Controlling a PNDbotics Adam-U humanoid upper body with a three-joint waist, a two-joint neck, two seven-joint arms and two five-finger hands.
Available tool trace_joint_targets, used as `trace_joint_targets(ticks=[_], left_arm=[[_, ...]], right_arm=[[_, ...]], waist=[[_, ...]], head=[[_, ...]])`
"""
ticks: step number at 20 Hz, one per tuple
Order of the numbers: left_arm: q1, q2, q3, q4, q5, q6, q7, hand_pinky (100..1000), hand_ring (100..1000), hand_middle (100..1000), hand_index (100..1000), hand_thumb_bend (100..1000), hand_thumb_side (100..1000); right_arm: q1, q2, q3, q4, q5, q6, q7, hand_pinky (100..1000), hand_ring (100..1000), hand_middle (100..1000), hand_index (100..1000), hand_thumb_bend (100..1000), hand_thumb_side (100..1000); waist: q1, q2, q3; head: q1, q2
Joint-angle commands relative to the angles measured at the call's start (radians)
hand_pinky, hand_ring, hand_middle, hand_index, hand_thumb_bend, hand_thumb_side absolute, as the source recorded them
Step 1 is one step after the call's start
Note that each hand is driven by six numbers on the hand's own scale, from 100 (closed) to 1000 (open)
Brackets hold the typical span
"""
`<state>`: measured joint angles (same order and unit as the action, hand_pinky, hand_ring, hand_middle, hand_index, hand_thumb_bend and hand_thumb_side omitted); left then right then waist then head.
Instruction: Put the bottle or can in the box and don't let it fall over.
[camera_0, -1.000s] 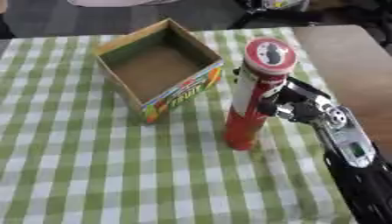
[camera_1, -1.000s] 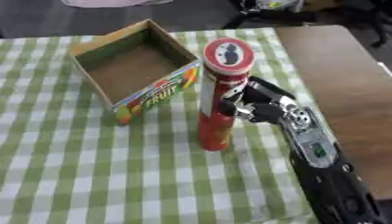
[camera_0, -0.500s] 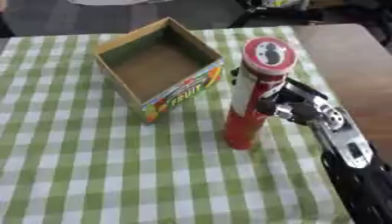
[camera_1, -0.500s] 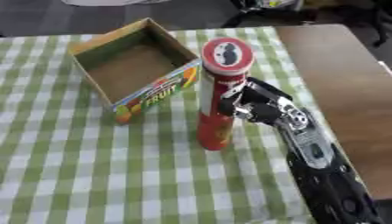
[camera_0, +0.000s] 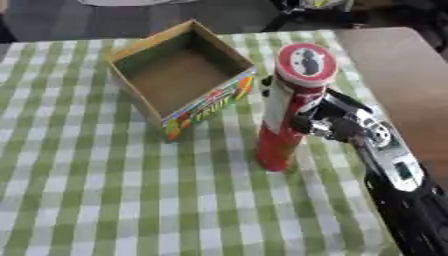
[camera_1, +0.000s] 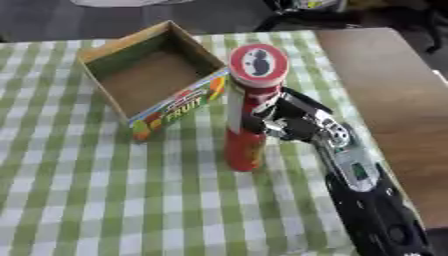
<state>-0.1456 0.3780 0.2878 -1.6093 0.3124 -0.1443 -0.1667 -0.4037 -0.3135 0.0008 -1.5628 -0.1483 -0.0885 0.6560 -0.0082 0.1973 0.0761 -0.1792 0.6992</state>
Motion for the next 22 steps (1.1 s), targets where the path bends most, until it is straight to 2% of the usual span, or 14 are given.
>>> trace_joint_targets(ticks=[1,17,22], left_arm=[[-0.008,0.014,0.013,-0.016,-0.002,0.000,-0.004,1000,1000,1000,848,216,782],[-0.007,0.010,0.014,-0.014,-0.004,0.005,-0.012,1000,1000,1000,843,217,785],[-0.007,0.009,0.014,-0.014,-0.004,0.006,-0.014,1000,1000,1000,840,217,784]], right_arm=[[-0.016,-0.013,-0.002,-0.008,0.007,0.002,-0.006,1000,1000,1000,1000,579,415],[-0.023,-0.001,0.003,0.003,0.008,0.024,-0.029,1000,1000,1000,1000,593,349],[-0.028,0.002,0.005,0.007,0.004,0.029,-0.043,971,1000,1000,949,594,291]], waist=[[0.004,-0.010,0.001],[0.006,-0.005,0.002],[0.006,-0.005,0.002]], head=[[-0.003,-0.012],[-0.006,-0.018],[-0.007,-0.019]])
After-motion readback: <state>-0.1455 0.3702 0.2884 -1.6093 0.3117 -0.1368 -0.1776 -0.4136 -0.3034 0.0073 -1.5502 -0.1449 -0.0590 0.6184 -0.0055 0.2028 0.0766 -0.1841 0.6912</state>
